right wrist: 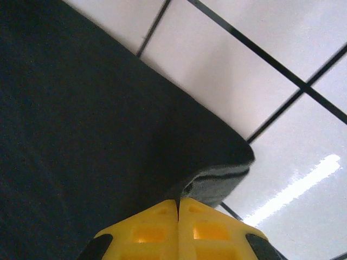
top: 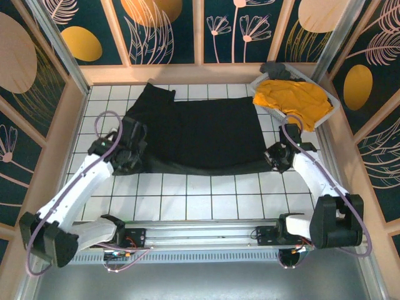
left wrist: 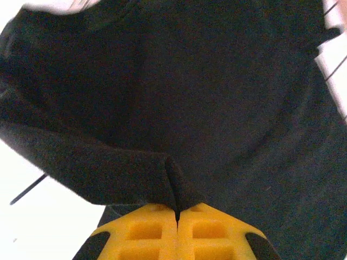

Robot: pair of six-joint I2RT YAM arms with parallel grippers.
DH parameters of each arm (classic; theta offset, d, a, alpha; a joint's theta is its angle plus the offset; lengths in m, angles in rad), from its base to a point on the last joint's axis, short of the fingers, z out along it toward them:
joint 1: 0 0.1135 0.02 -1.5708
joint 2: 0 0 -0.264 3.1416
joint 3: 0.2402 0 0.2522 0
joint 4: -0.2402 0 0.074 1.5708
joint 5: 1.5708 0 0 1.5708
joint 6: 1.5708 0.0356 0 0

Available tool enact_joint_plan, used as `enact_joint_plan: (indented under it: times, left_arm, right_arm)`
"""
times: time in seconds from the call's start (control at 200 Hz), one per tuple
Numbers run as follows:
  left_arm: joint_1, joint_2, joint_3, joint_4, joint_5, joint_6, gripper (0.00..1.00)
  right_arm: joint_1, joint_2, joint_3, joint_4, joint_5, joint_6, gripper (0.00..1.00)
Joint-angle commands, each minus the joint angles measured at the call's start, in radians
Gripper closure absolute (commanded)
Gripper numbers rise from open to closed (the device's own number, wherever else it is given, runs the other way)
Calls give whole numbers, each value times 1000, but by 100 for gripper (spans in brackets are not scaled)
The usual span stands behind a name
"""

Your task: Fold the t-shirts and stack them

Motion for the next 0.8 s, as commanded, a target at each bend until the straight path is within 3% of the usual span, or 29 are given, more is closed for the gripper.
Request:
enact_joint_plan:
  times: [0.0, 0.375, 0.796]
  left_arm:
    - [66, 90, 96, 93, -18, 190, 100]
    - [175, 318, 218, 148, -21, 358, 100]
    - [195, 375, 165, 175, -38, 397, 100]
  right_arm:
    - [5, 71, 87, 34, 3, 20, 100]
    - [6, 339, 292, 103, 18, -10, 100]
    - [33, 525, 483, 76, 77, -89, 100]
